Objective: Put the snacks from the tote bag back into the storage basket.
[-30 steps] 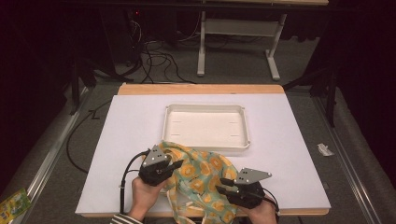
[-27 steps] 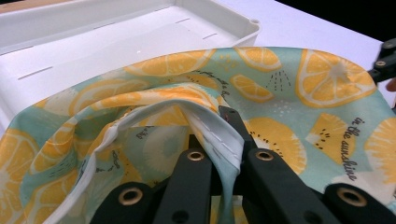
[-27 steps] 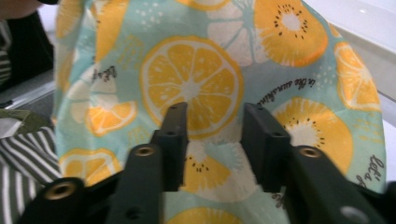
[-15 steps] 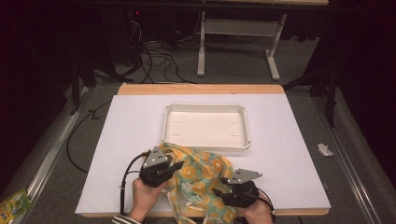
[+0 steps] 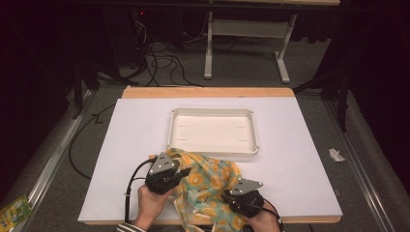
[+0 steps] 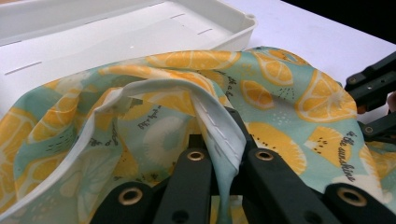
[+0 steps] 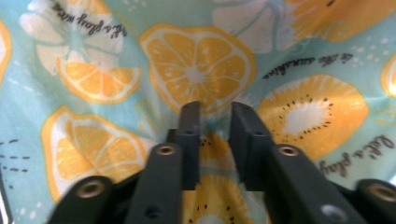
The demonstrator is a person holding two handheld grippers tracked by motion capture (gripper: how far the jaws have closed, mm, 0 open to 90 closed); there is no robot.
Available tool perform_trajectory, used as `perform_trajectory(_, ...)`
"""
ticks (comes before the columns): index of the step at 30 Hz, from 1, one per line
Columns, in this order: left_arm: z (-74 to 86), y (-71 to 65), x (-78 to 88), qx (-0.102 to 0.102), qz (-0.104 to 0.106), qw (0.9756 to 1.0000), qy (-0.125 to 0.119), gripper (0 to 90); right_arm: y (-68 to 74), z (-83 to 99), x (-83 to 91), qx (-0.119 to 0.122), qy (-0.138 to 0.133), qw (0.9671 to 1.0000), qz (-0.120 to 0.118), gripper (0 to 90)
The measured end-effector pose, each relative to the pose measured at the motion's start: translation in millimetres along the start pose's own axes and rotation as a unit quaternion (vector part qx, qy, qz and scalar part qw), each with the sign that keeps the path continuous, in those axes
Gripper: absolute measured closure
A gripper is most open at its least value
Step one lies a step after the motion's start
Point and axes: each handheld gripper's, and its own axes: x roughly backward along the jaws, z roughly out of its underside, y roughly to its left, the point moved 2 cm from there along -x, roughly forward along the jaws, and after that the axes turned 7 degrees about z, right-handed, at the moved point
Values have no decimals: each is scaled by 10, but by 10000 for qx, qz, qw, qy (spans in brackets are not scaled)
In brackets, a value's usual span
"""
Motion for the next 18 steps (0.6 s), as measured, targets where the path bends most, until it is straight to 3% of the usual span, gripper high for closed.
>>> perform_trajectory(1, -2, -1, 0, -3, 8, 10000, 5, 900, 22, -1, -1, 54, -7, 10000, -33, 884)
perform_trajectory(3, -9, -8, 3, -4, 26, 10000, -16, 900, 28, -11, -7, 134, 19, 9999, -28, 900)
perform_trajectory(9, -17, -12, 30, -3, 44, 10000, -57, 900, 10, -11, 1, 112, 27, 9999, -85, 900)
perform_trajectory(18, -38, -25, 72, -29, 74, 9999, -123, 900, -74, -32, 152, -45, -233, 9997, -51, 900)
